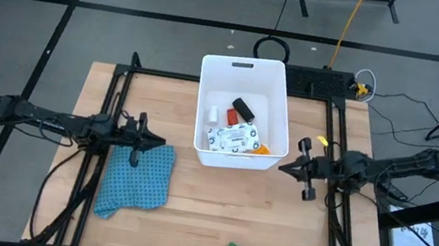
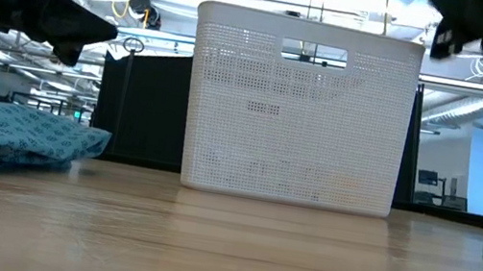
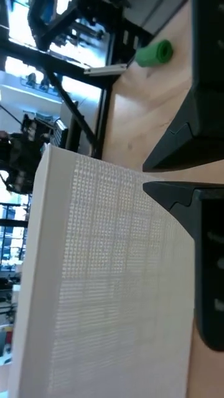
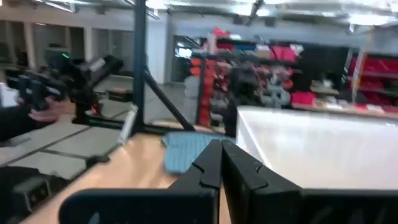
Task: Pick & place medical supplies in basket/bin
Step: Put the green bandage in the white basket
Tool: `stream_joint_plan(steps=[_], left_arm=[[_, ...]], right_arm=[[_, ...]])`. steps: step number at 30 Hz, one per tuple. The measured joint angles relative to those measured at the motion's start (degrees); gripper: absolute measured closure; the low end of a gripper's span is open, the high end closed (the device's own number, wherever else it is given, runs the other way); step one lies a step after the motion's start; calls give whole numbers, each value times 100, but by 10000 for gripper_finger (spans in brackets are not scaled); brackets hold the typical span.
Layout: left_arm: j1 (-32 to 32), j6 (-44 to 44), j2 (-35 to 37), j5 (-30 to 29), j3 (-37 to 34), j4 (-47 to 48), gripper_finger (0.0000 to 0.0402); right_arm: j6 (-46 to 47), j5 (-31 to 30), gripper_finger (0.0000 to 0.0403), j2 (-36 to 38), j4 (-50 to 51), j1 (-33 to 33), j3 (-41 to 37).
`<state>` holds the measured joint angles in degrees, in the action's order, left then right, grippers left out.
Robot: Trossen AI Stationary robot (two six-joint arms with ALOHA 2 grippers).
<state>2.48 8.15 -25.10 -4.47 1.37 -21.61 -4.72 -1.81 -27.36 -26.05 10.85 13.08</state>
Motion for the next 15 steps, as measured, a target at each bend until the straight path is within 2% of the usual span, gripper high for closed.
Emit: stream_joint_plan(steps=[4,6,11,15], left_arm=[[2,414,0,2,0,-2,364],[2,445,0,2,0,2,364],[2,447,0,12,0,67,364],[2,447,0,13,0,151,364]], right_arm=[[-281,-472,403,-644,454,654,903],[-323,-915,403,-1029,1301,1037,1623],[593,-2262,403,-2302,3710,2061,3533],[1506,-2368,403,-3446,4932,2622,4766]])
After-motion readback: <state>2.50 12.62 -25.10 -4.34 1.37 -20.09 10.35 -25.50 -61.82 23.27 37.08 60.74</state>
